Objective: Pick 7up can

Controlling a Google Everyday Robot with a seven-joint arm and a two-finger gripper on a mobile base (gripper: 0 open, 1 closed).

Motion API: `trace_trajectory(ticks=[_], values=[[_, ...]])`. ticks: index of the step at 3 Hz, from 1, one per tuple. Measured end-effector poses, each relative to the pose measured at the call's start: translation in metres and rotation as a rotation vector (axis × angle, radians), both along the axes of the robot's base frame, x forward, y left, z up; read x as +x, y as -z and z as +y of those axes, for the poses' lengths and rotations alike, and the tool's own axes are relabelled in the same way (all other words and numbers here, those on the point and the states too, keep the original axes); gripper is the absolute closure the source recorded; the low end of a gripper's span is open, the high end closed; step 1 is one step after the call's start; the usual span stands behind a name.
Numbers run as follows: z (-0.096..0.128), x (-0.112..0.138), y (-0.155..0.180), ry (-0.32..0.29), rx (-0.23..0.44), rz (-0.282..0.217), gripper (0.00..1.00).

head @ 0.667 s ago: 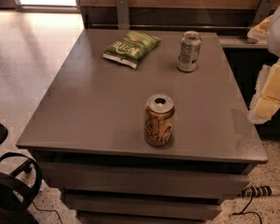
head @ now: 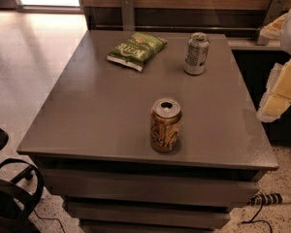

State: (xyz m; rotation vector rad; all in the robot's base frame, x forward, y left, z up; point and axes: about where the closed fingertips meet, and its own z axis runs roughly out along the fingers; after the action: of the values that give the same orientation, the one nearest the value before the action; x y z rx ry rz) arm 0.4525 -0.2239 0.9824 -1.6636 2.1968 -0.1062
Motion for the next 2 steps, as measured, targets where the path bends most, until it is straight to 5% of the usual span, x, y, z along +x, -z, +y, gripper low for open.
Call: trace_trajectory(ticks=[2], values=[[-0.040,0.045,0.031,0.169,0.210,-0.110,0.00]])
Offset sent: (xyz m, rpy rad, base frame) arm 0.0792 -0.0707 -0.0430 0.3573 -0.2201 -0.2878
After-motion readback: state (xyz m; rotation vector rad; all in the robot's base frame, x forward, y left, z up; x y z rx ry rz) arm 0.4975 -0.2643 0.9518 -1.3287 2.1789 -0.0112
